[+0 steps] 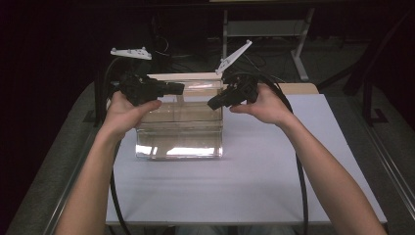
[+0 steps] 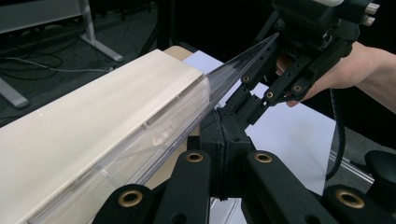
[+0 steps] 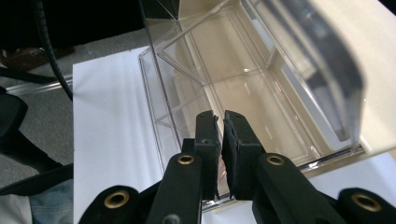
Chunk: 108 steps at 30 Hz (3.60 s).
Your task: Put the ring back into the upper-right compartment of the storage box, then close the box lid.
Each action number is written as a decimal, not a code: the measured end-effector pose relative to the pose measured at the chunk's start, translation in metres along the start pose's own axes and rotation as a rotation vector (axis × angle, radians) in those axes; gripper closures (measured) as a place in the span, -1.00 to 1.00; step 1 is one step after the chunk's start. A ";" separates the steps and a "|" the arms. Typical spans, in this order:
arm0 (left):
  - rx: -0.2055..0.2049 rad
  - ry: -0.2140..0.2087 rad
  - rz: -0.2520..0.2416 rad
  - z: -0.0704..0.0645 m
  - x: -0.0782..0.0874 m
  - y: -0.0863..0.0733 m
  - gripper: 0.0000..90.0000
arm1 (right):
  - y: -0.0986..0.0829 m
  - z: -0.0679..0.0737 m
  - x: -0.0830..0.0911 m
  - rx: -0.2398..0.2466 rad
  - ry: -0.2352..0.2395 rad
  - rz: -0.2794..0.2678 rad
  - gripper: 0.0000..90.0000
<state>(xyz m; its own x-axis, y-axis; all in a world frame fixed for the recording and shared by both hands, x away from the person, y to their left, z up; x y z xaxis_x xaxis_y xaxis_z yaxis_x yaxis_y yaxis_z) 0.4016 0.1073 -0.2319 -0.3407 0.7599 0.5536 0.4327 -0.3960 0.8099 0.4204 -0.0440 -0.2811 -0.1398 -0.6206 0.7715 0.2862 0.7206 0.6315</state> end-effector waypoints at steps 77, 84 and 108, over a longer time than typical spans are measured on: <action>-0.003 0.001 -0.009 0.000 0.000 0.000 0.98 | -0.199 0.027 0.015 -0.334 -0.139 -0.210 -0.98; -0.006 0.005 -0.008 -0.001 0.000 -0.001 0.98 | -0.219 0.030 0.014 -0.353 -0.166 -0.220 -0.98; 0.003 0.030 -0.054 0.000 0.003 -0.009 0.98 | -0.279 0.032 0.016 -0.472 -0.230 -0.294 -0.98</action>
<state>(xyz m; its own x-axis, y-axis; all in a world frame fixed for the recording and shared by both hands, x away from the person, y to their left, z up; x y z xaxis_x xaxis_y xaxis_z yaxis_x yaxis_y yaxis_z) 0.3968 0.1137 -0.2376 -0.3887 0.7641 0.5149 0.4155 -0.3534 0.8381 0.3081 -0.2449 -0.4422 -0.4632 -0.6525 0.5997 0.5874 0.2807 0.7591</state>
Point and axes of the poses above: each handheld gripper's, and its own axes: x roughly backward along the jaws, y roughly out of its top, z roughly to its left, the point moved 8 cm from there along -x, roughly forward along the jaws, and after that the axes turned 5 degrees about z, right-handed, at the moved point
